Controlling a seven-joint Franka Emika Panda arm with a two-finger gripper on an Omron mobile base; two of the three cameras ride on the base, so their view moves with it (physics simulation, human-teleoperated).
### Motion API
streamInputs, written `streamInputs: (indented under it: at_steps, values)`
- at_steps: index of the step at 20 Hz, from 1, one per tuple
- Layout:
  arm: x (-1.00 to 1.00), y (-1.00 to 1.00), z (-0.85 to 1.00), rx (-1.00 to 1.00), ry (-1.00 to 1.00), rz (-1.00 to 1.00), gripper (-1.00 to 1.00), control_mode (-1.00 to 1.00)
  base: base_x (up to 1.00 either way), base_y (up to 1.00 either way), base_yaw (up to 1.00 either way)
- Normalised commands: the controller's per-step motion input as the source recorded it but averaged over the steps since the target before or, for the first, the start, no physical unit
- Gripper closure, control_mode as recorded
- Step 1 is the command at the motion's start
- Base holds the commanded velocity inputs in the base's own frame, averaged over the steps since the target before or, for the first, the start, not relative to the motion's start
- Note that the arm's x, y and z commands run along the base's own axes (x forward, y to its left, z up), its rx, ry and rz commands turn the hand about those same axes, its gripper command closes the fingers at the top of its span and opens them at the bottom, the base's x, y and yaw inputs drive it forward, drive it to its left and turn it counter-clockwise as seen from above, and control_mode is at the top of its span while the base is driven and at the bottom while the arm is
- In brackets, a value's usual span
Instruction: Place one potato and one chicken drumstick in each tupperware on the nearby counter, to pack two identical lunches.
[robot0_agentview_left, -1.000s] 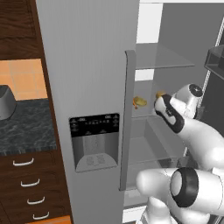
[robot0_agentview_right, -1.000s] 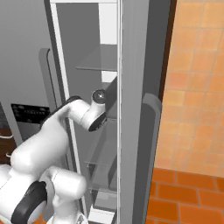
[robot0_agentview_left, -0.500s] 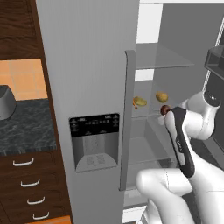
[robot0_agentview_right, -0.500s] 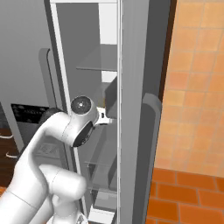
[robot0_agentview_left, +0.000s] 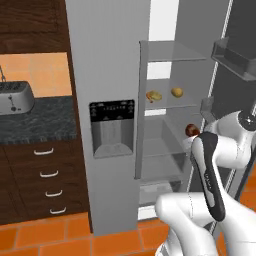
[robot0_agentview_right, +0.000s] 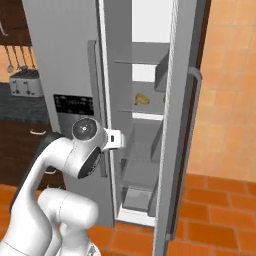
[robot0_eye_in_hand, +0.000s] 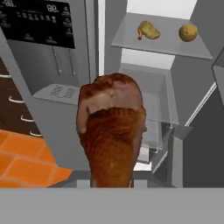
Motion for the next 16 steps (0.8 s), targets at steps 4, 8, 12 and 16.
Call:
streamInputs:
  at_steps: [4, 8, 12, 16]
  values:
    - [0.0, 0.0, 0.0, 0.0, 0.0, 0.0, 1.0, 1.0, -0.1, 1.0, 0.37]
    - [0.0, 0.0, 0.0, 0.0, 0.0, 0.0, 1.0, 1.0, 0.04, 1.0, 0.4]
    - [0.0, 0.0, 0.0, 0.0, 0.0, 0.0, 1.0, 1.0, 0.25, 1.0, 0.37]
    - [0.0, 0.0, 0.0, 0.0, 0.0, 0.0, 1.0, 1.0, 0.5, 1.0, 0.3]
